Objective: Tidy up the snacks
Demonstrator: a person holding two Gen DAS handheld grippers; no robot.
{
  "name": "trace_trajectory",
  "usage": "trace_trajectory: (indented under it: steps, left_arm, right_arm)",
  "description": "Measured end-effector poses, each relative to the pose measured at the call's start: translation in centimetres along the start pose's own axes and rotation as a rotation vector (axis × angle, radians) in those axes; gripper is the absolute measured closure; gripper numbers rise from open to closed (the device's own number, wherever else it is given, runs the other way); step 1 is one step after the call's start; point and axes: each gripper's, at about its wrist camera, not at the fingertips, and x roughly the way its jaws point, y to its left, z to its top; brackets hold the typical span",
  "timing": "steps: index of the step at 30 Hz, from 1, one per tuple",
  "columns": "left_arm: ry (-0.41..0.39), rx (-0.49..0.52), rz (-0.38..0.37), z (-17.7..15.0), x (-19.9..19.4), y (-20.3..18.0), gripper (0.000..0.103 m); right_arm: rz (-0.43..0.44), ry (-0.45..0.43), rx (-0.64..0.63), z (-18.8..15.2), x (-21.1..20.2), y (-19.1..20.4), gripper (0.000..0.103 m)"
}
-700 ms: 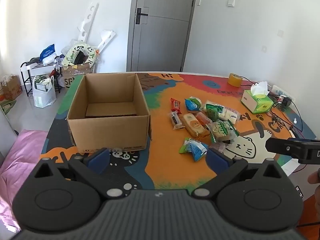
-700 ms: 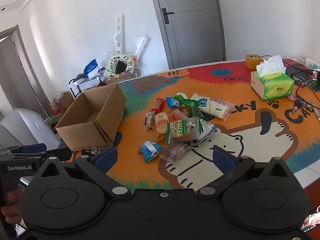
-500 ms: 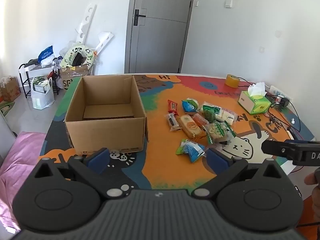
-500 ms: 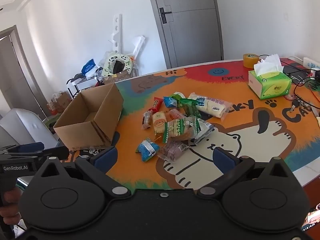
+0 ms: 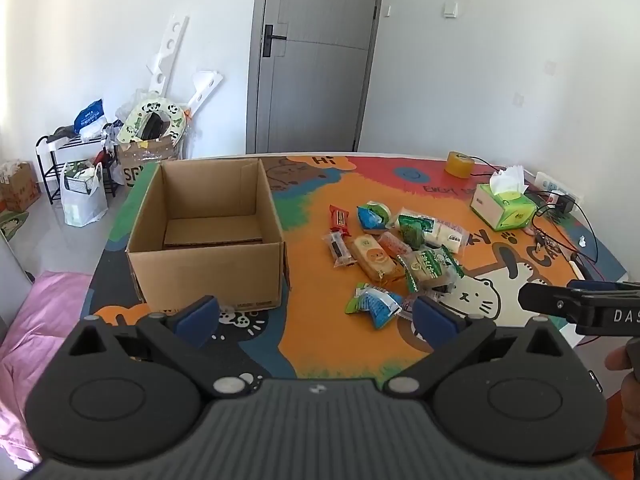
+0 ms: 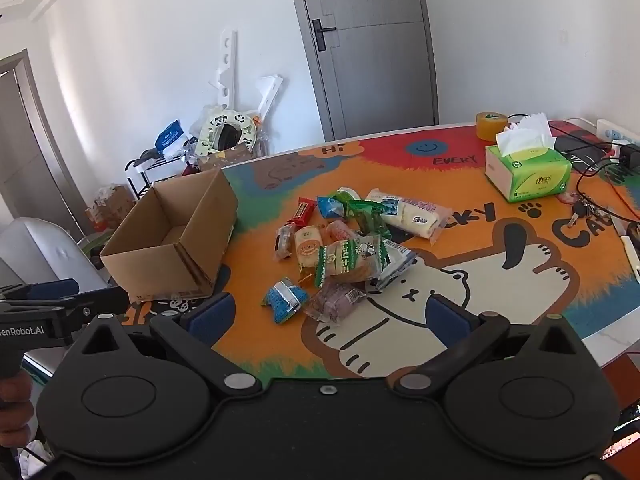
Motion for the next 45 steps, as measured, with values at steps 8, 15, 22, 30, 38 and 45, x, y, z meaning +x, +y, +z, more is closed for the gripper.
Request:
trace_trajectory:
  steps: [8, 15, 22, 30, 38, 45]
  left_arm:
    - [-0.009, -0.004, 0.002, 0.04, -0.16, 0.01, 0.001]
    - [-0.008, -0.003, -0.008, 0.01, -0.2, 0.03, 0.001]
    - [-0.01, 0.001, -0.003, -0.1, -0.24, -0.12, 0.001]
    - [-0.01, 0.001, -0.004, -0.11, -0.24, -0.08, 0.001]
    - [-0.007, 0.001, -0.006, -0.16, -0.18, -0.06, 0.001]
    - [-0.007, -0.001, -0.004, -0.2, -0.13, -0.08, 0.001]
  right_arm:
    - [-0.004, -0.005, -0.014, 0.09, -0.06, 0.39, 0.0]
    - [-0.004, -0.007, -0.019, 0.04, -0.11, 0.55, 0.0]
    - [-0.004, -0.006, -0.018, 0.02, -0.1, 0.6, 0.0]
    - [-0.002, -0.011, -0.022, 0.0, -0.24, 0.62, 0.0]
    - [-0.003, -0.009, -0.022, -0.08, -0.24, 0.63, 0.0]
    - [-0.003, -0.008, -0.023, -0.17, -0.21, 0.71, 0.0]
